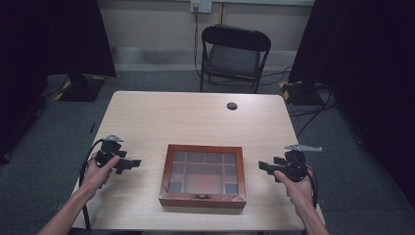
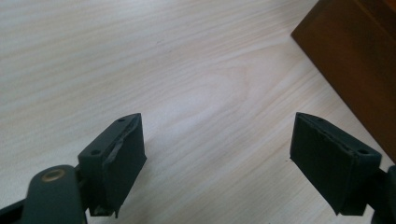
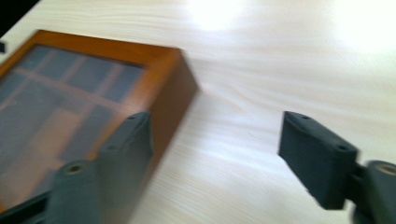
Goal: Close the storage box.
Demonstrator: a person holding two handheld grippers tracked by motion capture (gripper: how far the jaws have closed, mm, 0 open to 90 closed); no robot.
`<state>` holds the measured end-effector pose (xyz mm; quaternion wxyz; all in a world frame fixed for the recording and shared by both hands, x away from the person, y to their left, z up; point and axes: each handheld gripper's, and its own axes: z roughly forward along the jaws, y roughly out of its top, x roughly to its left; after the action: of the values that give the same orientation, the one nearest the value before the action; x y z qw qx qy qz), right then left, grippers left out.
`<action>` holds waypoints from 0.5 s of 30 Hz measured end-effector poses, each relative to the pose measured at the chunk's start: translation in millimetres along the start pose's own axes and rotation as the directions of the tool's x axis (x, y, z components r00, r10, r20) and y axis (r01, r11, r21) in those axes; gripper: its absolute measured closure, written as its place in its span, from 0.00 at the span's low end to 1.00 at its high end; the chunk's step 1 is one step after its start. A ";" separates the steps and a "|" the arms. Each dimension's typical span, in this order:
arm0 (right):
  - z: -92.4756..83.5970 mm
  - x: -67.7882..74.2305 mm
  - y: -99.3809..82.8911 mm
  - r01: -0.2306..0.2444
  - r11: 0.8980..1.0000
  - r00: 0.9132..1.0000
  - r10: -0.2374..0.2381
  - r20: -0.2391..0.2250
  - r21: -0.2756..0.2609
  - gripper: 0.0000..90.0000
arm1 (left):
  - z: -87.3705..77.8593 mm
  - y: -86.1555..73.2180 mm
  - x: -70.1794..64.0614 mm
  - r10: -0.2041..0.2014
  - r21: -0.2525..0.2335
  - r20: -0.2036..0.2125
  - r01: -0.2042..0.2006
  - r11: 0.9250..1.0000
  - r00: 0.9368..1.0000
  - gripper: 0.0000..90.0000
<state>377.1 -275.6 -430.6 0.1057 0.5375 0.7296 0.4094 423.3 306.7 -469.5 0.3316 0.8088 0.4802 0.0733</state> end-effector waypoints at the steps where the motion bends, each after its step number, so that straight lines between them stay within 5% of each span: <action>1: 1.2 -5.3 -2.5 -0.015 1.000 1.000 0.014 0.016 0.011 0.25 | 0.8 -0.4 0.7 0.004 0.010 -0.005 -0.004 1.000 1.000 0.19; 4: 5.3 -12.0 -7.2 -0.022 0.999 0.999 0.021 0.042 0.025 0.18 | 2.7 -1.5 1.7 0.012 0.025 -0.021 -0.012 1.000 1.000 0.19; 8: 17.6 -18.2 -13.0 -0.047 0.992 0.991 0.031 0.127 0.121 0.17 | 7.1 -4.4 1.3 0.012 0.044 -0.077 -0.008 0.999 0.997 0.19; 11: 26.9 -20.2 -18.5 -0.071 0.982 0.981 0.037 0.192 0.174 0.17 | 9.9 -6.4 0.6 0.035 0.043 -0.138 -0.029 0.999 0.990 0.19; 12: 32.7 -18.9 -20.4 -0.069 0.978 0.970 0.020 0.243 0.195 0.17 | 14.0 -9.0 -0.9 0.047 0.011 -0.212 -0.045 0.999 0.976 0.19; 15: 40.0 -18.7 -22.0 -0.064 0.975 0.956 -0.001 0.294 0.212 0.16 | 16.6 -11.1 0.1 0.043 -0.014 -0.223 -0.047 0.999 0.974 0.17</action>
<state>392.9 -274.4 -477.3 0.1459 0.6121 0.7380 0.2439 422.5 302.6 -489.0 0.2817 0.8029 0.4951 0.1756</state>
